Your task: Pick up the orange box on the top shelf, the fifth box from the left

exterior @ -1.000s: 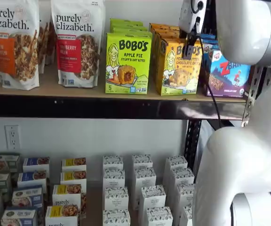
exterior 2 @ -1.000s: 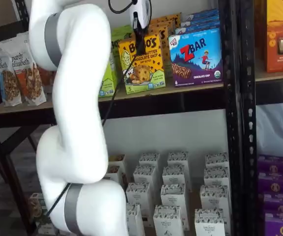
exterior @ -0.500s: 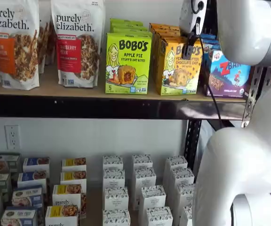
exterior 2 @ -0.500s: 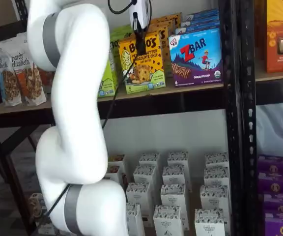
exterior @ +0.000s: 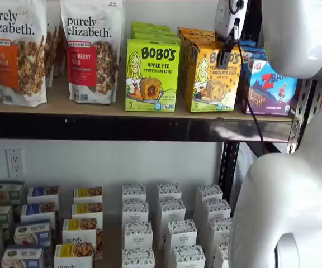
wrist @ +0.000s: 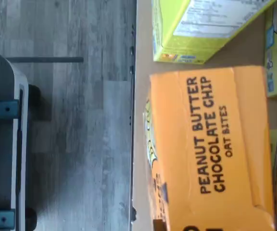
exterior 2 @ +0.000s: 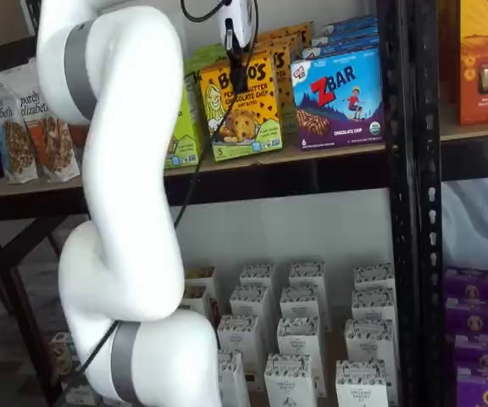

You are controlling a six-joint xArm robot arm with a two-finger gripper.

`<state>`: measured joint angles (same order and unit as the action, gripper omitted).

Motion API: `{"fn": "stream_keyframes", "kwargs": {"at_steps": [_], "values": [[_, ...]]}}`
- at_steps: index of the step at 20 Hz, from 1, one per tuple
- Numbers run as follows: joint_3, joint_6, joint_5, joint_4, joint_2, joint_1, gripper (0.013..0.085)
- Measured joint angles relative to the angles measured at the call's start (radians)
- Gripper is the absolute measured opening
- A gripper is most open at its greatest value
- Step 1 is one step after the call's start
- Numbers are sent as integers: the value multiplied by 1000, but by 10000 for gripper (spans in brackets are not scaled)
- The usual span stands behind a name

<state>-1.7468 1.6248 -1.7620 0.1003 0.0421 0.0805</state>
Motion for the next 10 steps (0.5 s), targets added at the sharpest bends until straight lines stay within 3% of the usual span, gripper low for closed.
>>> {"fn": "stream_keyframes", "kwargs": {"at_steps": [7,10], "values": [[22,-8,-19,8,55,-3,370],[10,-14,-68,9,74,-7,370]]}}
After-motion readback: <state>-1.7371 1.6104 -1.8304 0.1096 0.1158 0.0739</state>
